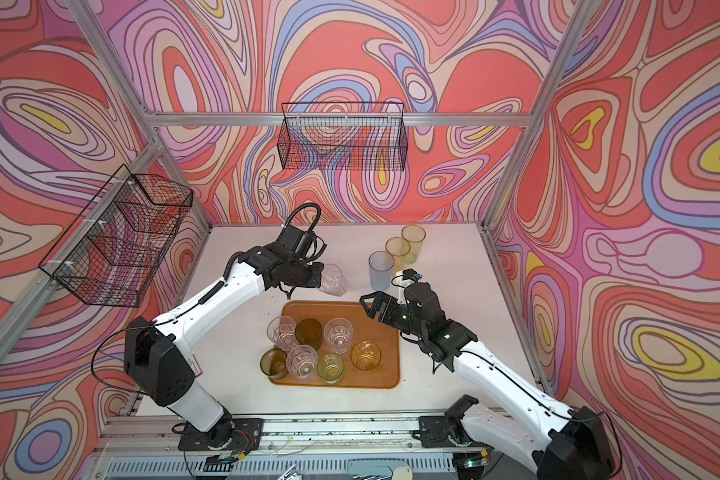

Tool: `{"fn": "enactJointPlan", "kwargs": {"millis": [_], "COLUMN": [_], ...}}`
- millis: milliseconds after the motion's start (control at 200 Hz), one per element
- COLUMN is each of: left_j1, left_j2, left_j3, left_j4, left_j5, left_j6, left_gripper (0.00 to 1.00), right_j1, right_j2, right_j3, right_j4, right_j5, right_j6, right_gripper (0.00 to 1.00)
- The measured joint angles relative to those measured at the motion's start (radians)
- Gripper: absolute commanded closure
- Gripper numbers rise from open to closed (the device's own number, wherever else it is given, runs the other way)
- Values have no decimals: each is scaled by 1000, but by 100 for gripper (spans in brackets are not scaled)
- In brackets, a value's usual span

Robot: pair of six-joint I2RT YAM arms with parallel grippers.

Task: Place the glasses into the tray
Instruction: 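Lift the clear glass with the left gripper and carry it over the tray, then lower the clear glass onto the tray beside the other clear glasses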

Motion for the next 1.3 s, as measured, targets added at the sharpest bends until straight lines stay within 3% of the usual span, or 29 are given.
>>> {"fn": "enactJointPlan", "kwargs": {"millis": [521, 1302], "left_j1": [-152, -285], "left_j2": [-37, 134], "left_j3": [48, 102], "left_j4": [-75, -74], "left_j5": [-28, -2], "left_j6": [6, 1], "left_gripper": [100, 100], "right_j1": [-134, -143], "right_j2": [-93, -361], "right_j3": [-82, -129], "right_j4": [-14, -222], "right_j5": [-109, -19], "right_j6": [-41, -47], "right_gripper": [2, 2]}}
